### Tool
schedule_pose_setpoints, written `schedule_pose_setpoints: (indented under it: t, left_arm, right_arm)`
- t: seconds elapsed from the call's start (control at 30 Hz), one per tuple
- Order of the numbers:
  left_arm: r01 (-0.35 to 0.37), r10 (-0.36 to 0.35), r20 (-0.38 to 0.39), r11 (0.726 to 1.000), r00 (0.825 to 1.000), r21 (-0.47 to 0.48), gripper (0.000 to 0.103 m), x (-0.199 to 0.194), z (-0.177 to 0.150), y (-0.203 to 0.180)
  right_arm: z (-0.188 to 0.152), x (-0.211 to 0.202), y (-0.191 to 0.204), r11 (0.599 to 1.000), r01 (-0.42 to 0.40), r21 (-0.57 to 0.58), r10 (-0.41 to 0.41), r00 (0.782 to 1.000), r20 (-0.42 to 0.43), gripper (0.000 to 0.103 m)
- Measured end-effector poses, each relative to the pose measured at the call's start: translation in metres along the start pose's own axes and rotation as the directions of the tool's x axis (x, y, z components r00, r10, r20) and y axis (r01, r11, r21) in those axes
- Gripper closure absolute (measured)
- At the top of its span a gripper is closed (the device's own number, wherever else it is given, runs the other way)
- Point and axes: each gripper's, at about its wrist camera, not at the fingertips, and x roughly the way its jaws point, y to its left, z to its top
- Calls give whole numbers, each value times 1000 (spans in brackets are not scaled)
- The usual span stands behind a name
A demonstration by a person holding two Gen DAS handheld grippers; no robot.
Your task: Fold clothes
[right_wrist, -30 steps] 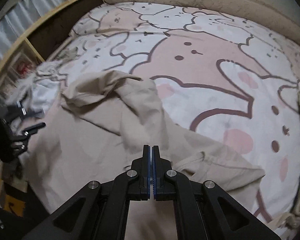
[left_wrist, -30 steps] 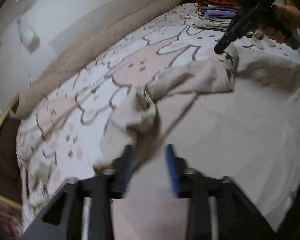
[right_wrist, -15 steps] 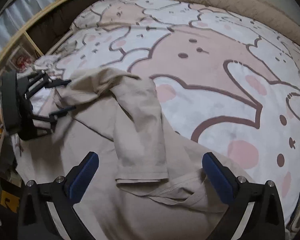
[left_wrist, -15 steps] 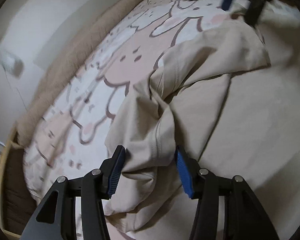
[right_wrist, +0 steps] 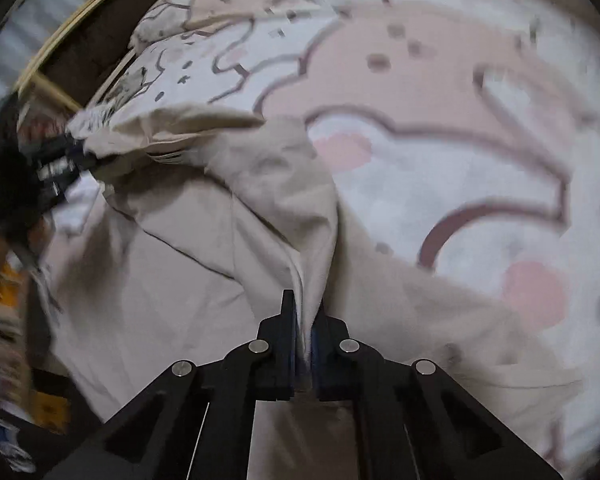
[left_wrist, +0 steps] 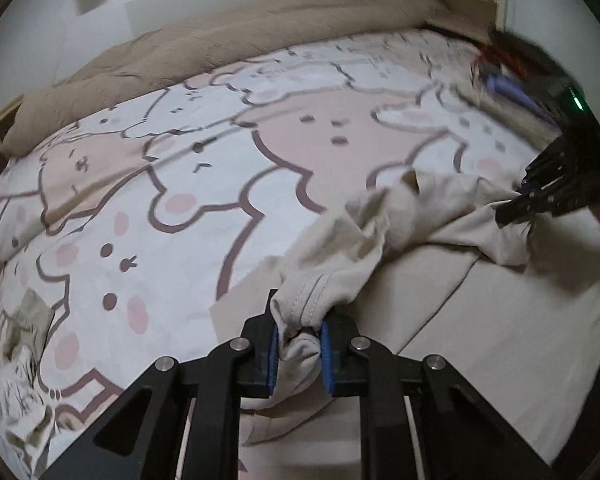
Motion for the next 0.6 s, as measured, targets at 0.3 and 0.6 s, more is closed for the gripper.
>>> schedule_pose_setpoints:
  t: [0.3, 0.6]
  left_arm:
    - [-46, 35, 127, 995, 991, 85, 87, -103, -9, -29]
    - [-6, 3, 19, 989, 1000, 151, 87, -126, -104, -116]
  right_arm:
    - [-15, -149, 73, 623, 660, -420, -473, 746, 469, 98]
    - [-182, -135, 119, 375, 692, -617, -514, 709, 483, 98]
